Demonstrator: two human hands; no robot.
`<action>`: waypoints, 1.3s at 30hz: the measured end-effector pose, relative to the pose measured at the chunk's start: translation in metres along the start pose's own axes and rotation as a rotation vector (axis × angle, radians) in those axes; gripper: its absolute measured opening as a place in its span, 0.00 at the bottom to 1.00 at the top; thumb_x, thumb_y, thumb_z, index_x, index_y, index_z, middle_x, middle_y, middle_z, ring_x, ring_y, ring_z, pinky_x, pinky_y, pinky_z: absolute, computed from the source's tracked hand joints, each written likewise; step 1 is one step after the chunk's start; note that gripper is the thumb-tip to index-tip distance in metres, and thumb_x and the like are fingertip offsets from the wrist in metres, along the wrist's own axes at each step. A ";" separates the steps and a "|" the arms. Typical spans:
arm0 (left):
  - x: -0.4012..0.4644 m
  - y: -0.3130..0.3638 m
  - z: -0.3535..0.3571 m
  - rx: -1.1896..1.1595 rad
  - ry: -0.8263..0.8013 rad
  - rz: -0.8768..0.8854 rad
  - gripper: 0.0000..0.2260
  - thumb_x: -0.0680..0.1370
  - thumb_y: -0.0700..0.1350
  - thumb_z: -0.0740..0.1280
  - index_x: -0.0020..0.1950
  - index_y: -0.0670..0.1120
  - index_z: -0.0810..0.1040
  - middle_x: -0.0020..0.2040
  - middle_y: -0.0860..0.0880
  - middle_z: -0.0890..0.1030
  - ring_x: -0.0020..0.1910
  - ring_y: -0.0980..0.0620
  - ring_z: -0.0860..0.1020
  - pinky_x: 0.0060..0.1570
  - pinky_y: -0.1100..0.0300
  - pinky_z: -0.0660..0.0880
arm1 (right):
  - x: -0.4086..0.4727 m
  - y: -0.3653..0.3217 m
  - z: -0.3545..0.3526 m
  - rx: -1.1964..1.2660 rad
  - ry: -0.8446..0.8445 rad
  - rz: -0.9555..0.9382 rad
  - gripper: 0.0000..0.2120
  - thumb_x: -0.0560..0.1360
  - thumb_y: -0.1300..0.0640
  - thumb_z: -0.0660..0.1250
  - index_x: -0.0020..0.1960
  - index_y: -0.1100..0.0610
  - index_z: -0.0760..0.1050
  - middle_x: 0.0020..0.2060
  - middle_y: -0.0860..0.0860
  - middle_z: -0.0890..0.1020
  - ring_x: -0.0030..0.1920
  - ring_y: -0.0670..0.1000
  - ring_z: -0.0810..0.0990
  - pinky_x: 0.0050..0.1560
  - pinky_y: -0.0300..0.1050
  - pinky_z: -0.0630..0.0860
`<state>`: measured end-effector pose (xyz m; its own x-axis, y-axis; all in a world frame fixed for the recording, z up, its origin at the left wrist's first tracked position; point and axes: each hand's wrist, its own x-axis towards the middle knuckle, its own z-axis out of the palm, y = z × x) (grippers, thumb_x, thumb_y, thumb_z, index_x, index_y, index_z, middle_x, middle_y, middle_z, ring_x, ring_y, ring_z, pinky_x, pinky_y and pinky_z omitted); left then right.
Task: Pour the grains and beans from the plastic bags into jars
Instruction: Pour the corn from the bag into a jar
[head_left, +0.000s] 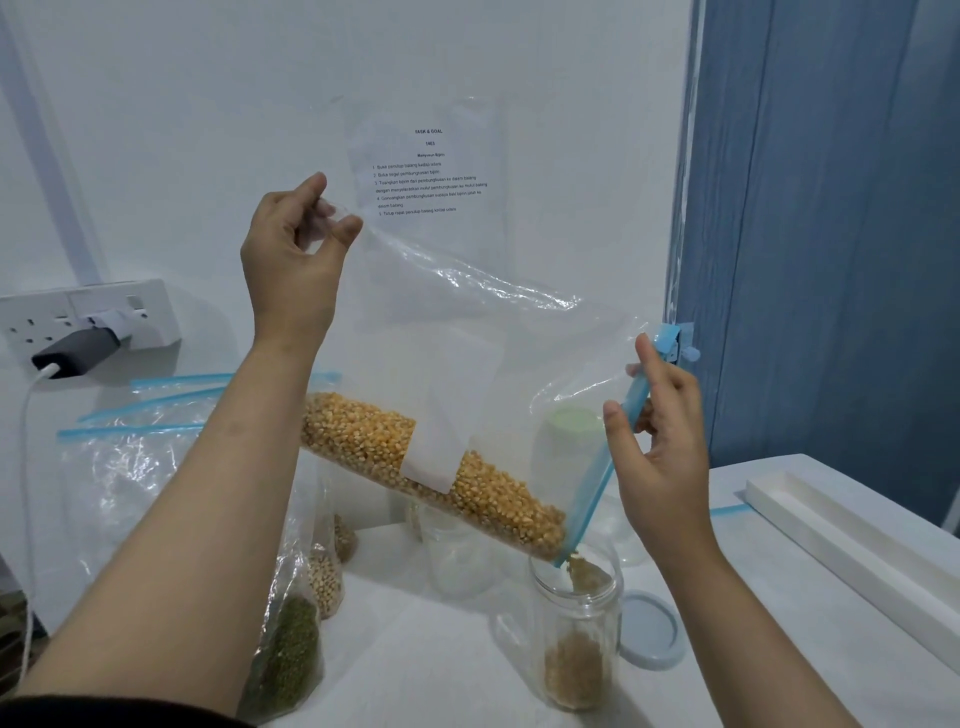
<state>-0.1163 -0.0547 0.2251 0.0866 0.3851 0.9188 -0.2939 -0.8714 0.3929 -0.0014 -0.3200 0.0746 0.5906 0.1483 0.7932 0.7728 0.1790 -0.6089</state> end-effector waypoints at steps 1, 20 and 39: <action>0.000 0.000 0.000 0.000 0.000 0.003 0.20 0.76 0.41 0.72 0.68 0.41 0.75 0.48 0.54 0.75 0.46 0.67 0.76 0.55 0.68 0.73 | 0.000 0.000 -0.001 -0.003 0.000 -0.002 0.27 0.81 0.62 0.64 0.75 0.44 0.62 0.58 0.35 0.67 0.63 0.38 0.71 0.58 0.28 0.71; 0.006 0.001 0.000 0.006 -0.003 0.013 0.21 0.76 0.42 0.72 0.68 0.41 0.75 0.49 0.56 0.75 0.47 0.65 0.76 0.56 0.67 0.73 | -0.001 0.002 -0.004 -0.016 -0.005 -0.008 0.26 0.81 0.61 0.64 0.75 0.43 0.62 0.59 0.35 0.67 0.64 0.42 0.71 0.58 0.29 0.72; 0.004 0.007 0.003 0.007 -0.011 0.027 0.20 0.76 0.41 0.72 0.68 0.41 0.75 0.49 0.54 0.75 0.47 0.67 0.77 0.56 0.69 0.72 | -0.004 0.008 -0.006 -0.018 -0.006 -0.016 0.27 0.81 0.62 0.64 0.76 0.46 0.63 0.57 0.29 0.67 0.63 0.41 0.71 0.57 0.29 0.72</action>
<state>-0.1155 -0.0601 0.2314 0.0892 0.3579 0.9295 -0.2896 -0.8836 0.3680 0.0041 -0.3247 0.0666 0.5766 0.1514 0.8029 0.7864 0.1639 -0.5956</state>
